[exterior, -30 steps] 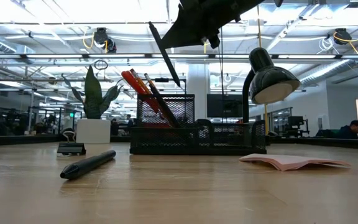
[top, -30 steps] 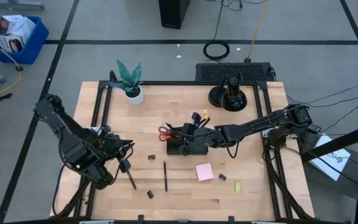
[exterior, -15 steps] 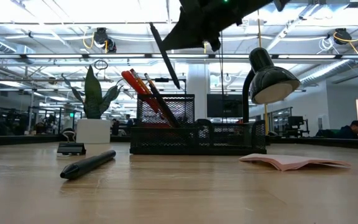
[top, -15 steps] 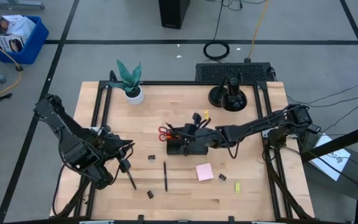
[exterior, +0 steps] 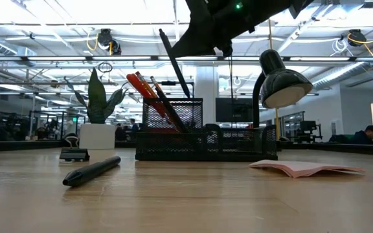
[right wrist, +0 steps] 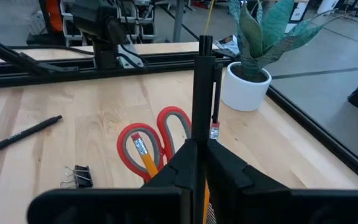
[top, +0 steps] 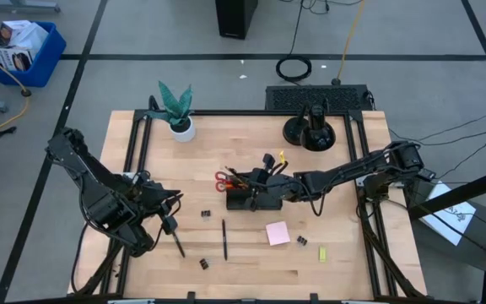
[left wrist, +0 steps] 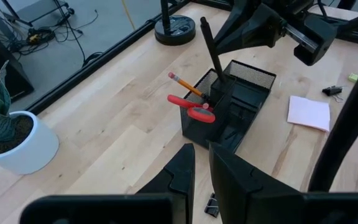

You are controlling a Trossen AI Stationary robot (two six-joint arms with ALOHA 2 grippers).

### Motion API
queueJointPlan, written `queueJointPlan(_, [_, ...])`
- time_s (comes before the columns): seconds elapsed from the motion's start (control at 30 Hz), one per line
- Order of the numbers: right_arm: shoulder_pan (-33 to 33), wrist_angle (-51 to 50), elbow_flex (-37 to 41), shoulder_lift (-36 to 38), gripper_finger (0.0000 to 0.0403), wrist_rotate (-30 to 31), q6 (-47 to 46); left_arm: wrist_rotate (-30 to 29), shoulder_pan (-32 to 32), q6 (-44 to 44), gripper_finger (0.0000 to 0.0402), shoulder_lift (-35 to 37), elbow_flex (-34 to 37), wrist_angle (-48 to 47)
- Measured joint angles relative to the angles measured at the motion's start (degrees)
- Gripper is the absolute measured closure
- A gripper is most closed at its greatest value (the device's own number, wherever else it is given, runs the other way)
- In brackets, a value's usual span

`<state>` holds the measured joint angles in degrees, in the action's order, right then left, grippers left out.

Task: Pick and place office supplies into organizer
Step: Put the right black pen into the desk organizer

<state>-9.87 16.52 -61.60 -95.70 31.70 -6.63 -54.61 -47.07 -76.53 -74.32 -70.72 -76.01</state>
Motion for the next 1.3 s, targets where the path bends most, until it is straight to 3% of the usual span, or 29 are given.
queueJointPlan(0.3, [0.00, 0.24, 0.39, 0.00, 0.0385, 0.23, 1.19, 0.00, 0.00, -0.02, 0.0348, -0.01, 0.00, 0.00])
queueJointPlan(0.63, [0.00, 8.86, 5.30, 0.00, 0.0385, 1.40, 1.45, 0.00, 0.00, -0.11, 0.0348, 0.00, 0.00, 0.00])
queueJointPlan(1.3, [0.00, 8.98, 6.55, 0.00, 0.0385, 1.41, 1.45, -0.61, 0.02, -0.24, 0.0348, 0.00, 0.00, 0.02])
